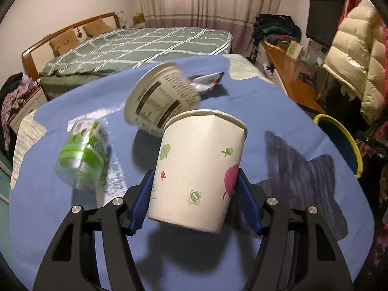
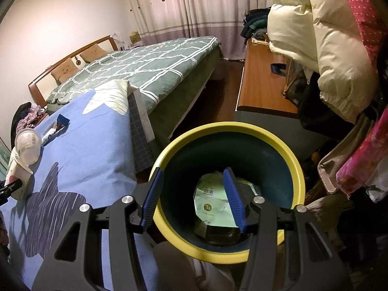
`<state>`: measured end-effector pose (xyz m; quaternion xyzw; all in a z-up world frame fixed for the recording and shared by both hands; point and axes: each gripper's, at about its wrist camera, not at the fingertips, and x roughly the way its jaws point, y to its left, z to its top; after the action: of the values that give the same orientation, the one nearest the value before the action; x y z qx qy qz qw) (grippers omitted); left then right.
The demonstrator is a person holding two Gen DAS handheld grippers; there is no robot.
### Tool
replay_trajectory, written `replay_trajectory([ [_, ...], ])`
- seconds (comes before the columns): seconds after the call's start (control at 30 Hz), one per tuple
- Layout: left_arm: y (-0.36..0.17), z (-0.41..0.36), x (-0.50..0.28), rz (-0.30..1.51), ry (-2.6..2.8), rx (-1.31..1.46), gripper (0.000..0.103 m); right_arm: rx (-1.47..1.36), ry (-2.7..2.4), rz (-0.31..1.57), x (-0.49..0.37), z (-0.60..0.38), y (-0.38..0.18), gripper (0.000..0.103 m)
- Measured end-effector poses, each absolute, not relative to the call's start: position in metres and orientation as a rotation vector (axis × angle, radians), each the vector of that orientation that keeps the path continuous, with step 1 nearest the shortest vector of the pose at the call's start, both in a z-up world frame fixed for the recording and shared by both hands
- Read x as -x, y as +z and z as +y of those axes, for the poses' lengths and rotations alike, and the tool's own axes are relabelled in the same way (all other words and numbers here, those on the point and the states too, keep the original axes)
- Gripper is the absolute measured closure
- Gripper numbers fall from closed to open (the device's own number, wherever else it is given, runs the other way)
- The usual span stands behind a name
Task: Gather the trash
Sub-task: 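Carry the paper cup to the yellow bin and open the left tool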
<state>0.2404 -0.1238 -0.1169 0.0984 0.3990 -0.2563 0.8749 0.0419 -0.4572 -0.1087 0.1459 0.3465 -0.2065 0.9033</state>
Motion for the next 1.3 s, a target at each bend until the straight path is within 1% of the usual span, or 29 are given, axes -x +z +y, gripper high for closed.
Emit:
replay_trajectory([
  [0.27,-0.081,-0.182,-0.204,0.781,-0.640,-0.235,0.038,-0.258,-0.420,0.709,-0.021,-0.459,-0.101,0.054],
  [0.47,-0.067,-0.258,-0.171,0.757,-0.795,-0.272,0.038,-0.249,-0.448,0.696,0.004,-0.472,-0.096,0.054],
  [0.77,-0.082,-0.384,-0.146,0.803,-0.961,-0.334,0.038,-0.250,-0.508,0.696,0.034,-0.494,-0.096,0.053],
  [1.03,-0.111,-0.456,-0.145,0.865,-0.978,-0.395,0.037,-0.278,-0.539,0.702,0.048,-0.511,-0.104,0.049],
  [1.13,-0.122,-0.474,-0.148,0.887,-0.972,-0.403,0.034,-0.284,-0.550,0.696,0.050,-0.515,-0.103,0.047],
  [1.2,-0.127,-0.480,-0.151,0.898,-0.956,-0.402,0.020,-0.284,-0.555,0.695,0.050,-0.516,-0.103,0.046],
  [1.3,-0.124,-0.475,-0.154,0.909,-0.946,-0.359,0.017,-0.285,-0.556,0.701,0.050,-0.516,-0.103,0.045],
])
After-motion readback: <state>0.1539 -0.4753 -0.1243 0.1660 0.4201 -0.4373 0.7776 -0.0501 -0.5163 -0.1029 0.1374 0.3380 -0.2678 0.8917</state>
